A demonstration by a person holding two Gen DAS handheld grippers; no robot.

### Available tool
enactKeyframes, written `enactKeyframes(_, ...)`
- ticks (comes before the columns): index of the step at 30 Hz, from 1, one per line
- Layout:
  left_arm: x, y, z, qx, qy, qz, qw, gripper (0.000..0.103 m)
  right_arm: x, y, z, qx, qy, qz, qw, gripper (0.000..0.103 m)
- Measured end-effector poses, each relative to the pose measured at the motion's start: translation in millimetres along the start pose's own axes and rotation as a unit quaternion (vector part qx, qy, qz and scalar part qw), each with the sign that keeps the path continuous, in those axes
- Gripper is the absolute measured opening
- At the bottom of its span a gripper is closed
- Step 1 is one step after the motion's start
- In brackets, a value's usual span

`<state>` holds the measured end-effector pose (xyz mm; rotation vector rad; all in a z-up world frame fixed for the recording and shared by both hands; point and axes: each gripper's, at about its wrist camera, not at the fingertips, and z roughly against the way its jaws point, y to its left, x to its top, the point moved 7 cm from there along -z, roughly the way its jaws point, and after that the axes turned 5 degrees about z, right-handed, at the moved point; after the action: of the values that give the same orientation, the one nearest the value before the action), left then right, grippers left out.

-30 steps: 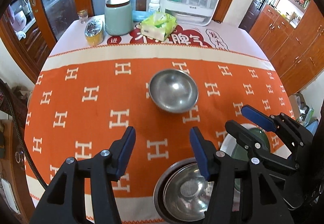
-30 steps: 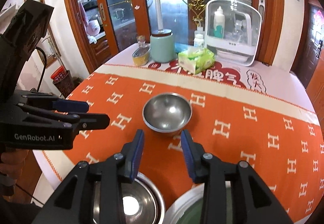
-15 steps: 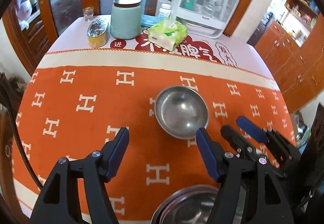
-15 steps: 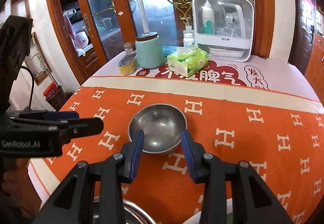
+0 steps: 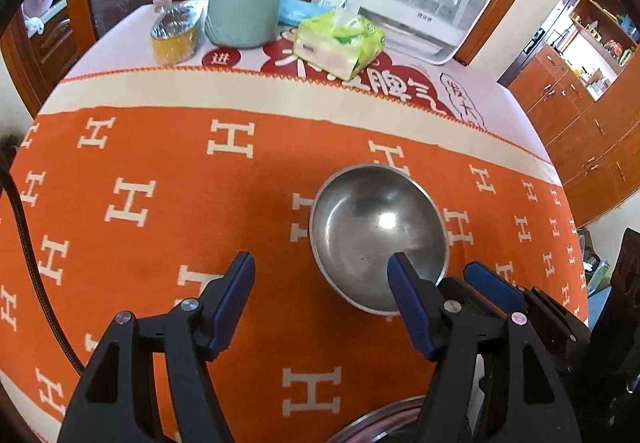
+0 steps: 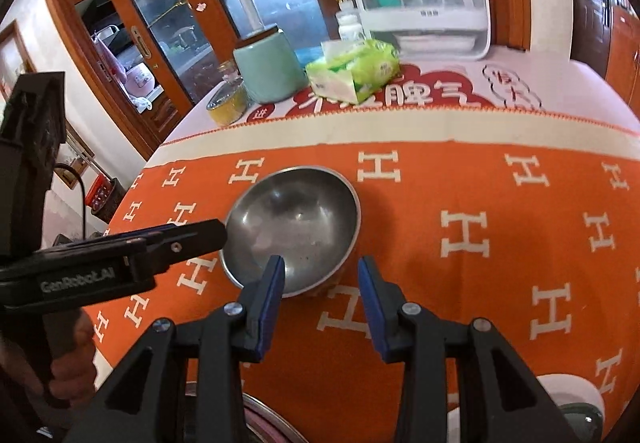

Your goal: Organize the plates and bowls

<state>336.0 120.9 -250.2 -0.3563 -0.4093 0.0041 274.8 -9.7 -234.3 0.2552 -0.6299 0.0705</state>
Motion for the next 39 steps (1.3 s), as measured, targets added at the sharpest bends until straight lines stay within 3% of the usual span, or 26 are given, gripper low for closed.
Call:
enactKeyframes(8, -2.5, -1.7, -29.6, -0.014, 0.029, 0.003, 0.9995, 0.06, -3.4, -5.5, -18.5, 0.019, 0.024, -0.022, 0.999, 0.038)
enactKeyframes(14, -5.8, 3.7, -46.3, -0.019, 0.051, 0.019, 0.9984, 0.041, -5.2, -8.8, -23.8, 0.031, 0.028, -0.034, 0.999, 0.038)
enactKeyframes(20, -9.6, 7.6, -54.8, -0.023, 0.06, 0.029, 0.9975, 0.03, -7.4, -10.3, -29.0, 0.035, 0.032, -0.043, 0.998, 0.028)
enactKeyframes(24, -10.1, 4.5, -57.7, -0.025, 0.063, 0.028, 0.9973, 0.018, -8.1, -11.9, -28.8, 0.035, 0.033, -0.049, 0.998, 0.023)
enactKeyframes(39, -20.0, -2.0, -51.6, -0.011, 0.087, 0.005, 0.9962, 0.015, -14.7, -15.2, -19.1, 0.031, 0.048, -0.067, 0.996, 0.015)
